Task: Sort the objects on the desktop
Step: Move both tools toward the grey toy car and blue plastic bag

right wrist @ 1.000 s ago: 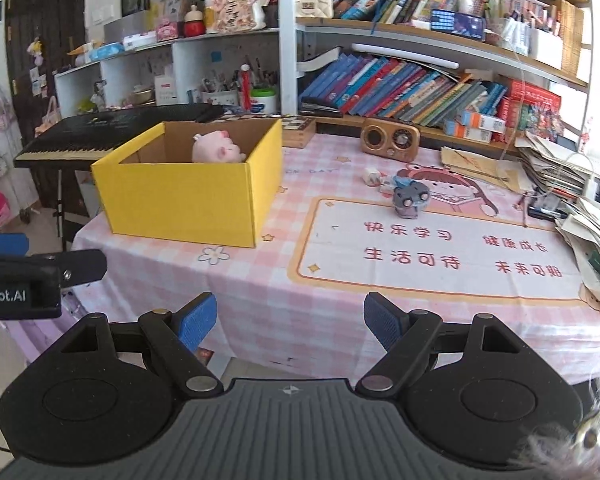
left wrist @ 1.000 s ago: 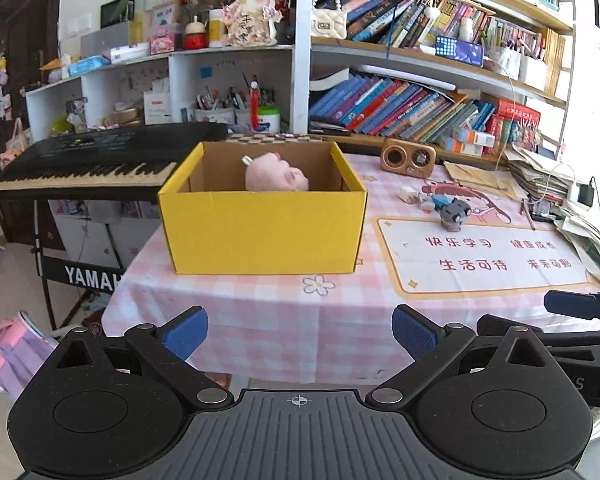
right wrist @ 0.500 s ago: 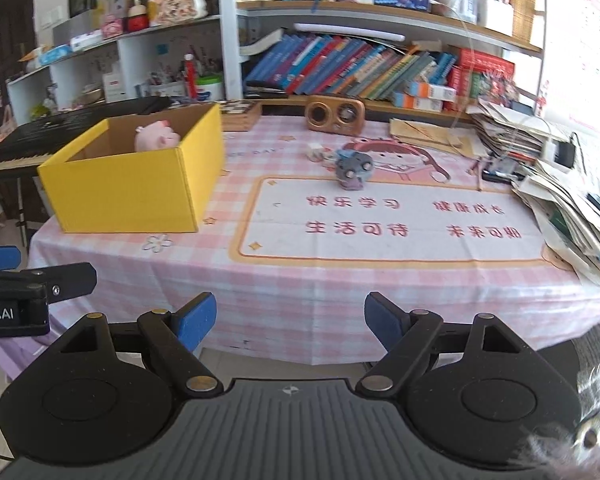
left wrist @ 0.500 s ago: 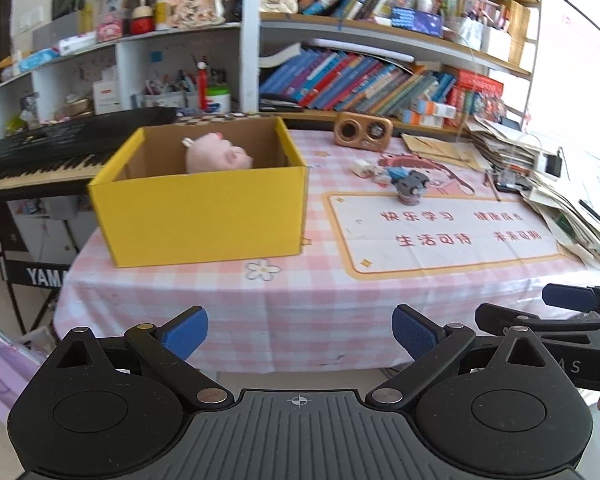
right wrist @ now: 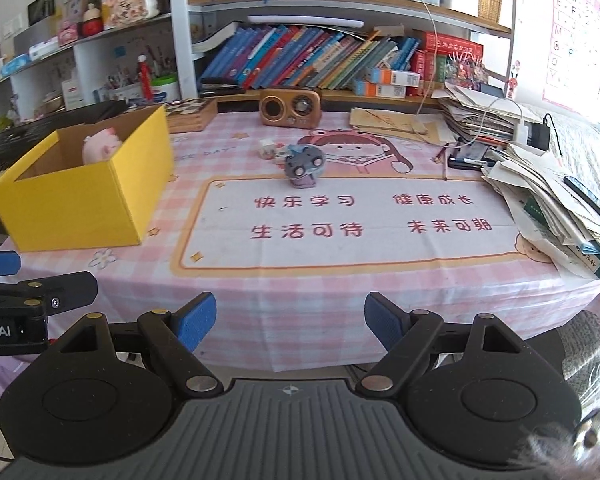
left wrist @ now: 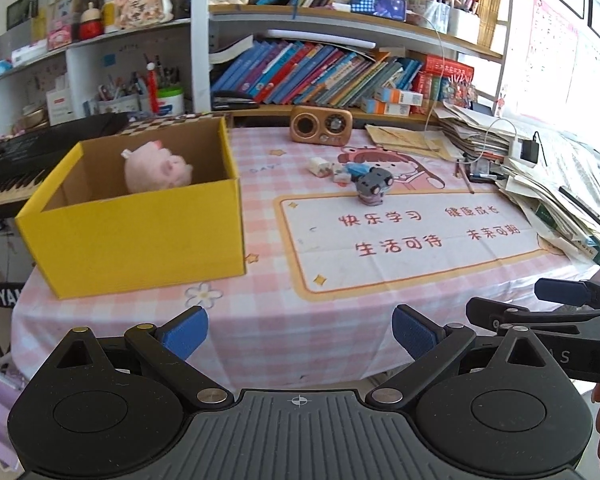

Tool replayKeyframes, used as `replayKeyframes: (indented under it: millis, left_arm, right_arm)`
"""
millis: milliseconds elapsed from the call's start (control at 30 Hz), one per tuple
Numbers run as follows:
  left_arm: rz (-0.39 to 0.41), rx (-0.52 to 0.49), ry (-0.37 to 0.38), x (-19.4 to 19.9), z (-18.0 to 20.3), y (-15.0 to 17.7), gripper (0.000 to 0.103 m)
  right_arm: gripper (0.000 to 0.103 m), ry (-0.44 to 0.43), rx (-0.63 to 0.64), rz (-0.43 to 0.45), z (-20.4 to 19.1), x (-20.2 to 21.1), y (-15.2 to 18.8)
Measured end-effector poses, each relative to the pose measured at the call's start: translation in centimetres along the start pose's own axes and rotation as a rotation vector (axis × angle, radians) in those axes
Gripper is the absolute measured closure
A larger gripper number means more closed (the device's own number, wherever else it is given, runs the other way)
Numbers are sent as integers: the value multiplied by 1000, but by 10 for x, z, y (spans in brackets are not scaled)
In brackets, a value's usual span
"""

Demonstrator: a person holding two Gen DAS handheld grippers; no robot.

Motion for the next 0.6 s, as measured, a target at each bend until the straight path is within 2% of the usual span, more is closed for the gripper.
replayKeyframes:
  millis: [600]
  left_arm:
    - [-11,31,12,-54,48,-37,3]
  right_arm:
    - [23,-3,24,-33,59,-47,-38]
Point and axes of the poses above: each gripper's, at about its wrist camera, not at the fingertips, and x roughly against the way its jaws point, z to its right, y to its underside, the point moved 10 cm from there along -x, roughly the way its jaws point, and after that the axes turned 11 degrees about -y, right-handed, at the moved point
